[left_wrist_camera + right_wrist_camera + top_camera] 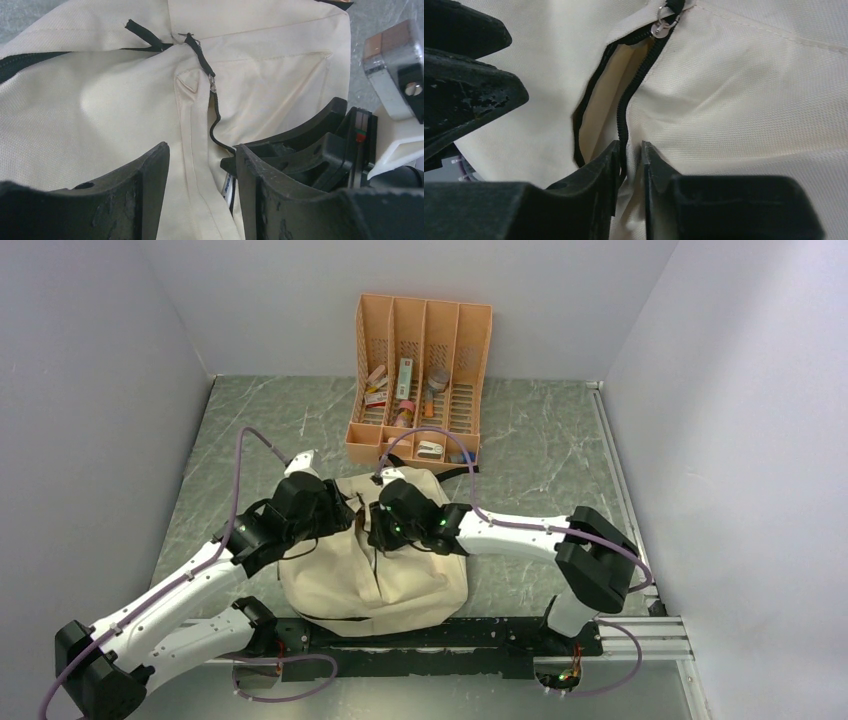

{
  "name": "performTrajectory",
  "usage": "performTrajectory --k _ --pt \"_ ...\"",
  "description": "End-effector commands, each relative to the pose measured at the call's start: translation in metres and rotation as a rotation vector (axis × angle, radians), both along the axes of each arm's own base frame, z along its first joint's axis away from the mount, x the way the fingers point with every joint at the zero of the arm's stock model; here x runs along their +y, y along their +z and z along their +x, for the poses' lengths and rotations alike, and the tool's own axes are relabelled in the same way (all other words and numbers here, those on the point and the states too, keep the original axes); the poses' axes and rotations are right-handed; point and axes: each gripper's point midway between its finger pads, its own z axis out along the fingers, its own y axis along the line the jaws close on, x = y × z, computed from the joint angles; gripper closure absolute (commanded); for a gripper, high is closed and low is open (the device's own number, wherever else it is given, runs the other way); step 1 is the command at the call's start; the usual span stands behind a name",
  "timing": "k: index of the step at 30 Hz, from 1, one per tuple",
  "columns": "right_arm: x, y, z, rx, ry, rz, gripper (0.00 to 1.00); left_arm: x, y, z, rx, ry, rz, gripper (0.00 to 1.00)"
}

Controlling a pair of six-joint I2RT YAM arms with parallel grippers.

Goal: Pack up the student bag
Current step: Place the stationery in the student bag.

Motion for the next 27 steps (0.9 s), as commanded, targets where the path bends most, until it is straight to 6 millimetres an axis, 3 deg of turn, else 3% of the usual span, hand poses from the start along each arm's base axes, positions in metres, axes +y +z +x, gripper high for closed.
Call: performTrajectory --k 1,6,10,13,16,19,27 --pt "0.011 0.002 -0.008 0.013 0.072 0.019 0.71 0.001 0.002 0.005 -0.007 0.017 0.003 0.44" --pt "0.012 0.038 -0.005 -0.046 0.075 0.094 0.55 -0.002 -0.003 0.009 0.000 0.013 0.007 0.45" --pt "0.004 0.072 0.011 -0.139 0.013 0.111 0.52 -0.003 -0.003 0.014 0.008 0.019 -0.009 0.46" --pt "-0.008 0.085 0.028 -0.192 -0.065 0.105 0.52 -0.003 -0.006 0.015 0.015 0.020 -0.004 0.51" --pt "-0.021 0.084 0.052 -0.191 -0.163 0.088 0.52 0.000 -0.012 0.015 0.022 0.023 0.002 0.54" --pt "-0.019 0.081 0.070 -0.149 -0.176 0.090 0.53 0.003 -0.021 0.012 0.037 0.026 0.004 0.55" --pt "0.014 0.054 0.097 -0.112 -0.064 -0.003 0.54 0.003 -0.042 0.004 0.075 0.007 0.004 0.60"
